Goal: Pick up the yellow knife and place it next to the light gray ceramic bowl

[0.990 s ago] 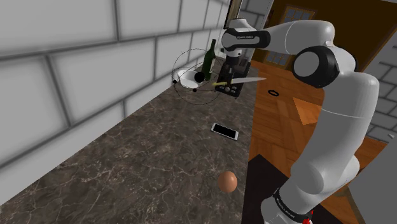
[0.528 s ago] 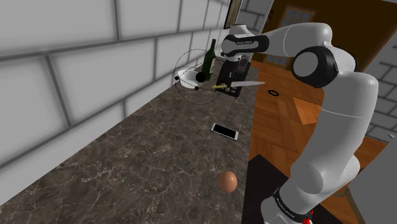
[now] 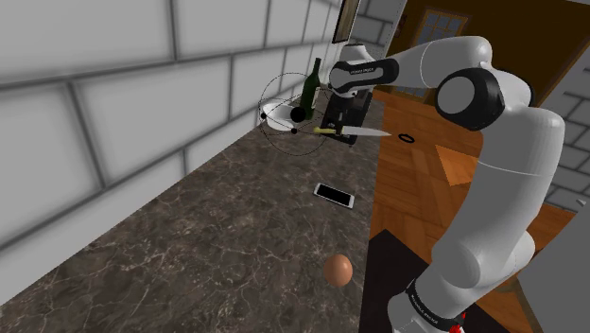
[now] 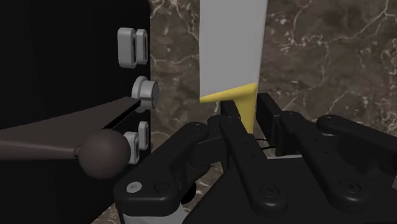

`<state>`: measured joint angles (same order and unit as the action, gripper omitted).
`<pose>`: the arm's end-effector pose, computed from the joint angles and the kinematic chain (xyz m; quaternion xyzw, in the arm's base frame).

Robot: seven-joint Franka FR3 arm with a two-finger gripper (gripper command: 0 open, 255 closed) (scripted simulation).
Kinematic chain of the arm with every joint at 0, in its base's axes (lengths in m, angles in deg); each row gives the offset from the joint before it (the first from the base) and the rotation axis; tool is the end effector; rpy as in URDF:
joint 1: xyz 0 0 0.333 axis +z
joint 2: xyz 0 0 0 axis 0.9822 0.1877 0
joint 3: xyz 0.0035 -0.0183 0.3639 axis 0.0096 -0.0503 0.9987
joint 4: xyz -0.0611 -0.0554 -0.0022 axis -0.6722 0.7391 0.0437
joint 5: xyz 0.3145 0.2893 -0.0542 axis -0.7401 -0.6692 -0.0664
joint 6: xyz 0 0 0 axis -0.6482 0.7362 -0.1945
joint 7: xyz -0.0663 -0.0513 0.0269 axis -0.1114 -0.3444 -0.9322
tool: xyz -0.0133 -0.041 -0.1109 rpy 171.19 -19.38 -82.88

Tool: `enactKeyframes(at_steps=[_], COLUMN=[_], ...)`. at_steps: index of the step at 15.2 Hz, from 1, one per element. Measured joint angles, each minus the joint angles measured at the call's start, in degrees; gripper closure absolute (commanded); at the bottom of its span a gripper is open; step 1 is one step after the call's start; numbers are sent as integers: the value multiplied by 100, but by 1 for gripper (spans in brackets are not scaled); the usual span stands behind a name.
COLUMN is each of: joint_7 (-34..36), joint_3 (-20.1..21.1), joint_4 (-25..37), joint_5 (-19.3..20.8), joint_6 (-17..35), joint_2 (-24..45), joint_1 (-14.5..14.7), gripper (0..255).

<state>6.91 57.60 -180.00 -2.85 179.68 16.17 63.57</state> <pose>0.6768 -0.2155 0.4560 0.9454 0.3129 -0.0472 0.0779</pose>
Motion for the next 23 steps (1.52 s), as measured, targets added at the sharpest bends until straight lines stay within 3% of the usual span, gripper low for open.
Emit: enactKeyframes(at_steps=[7,16,17,22,23], joint_7=[76,88,75,250,276], joint_3=[-46,-73,-81,-94,-68], joint_4=[-266,-236,-473,-1078,-896], joint_5=[18,10,8,644,739], joint_6=[532,640,810,1603,1490], joint_2=[-98,-41,-186,-562,-428], joint_1=[10,23,6,61,62], gripper=[255,255,0,0,0])
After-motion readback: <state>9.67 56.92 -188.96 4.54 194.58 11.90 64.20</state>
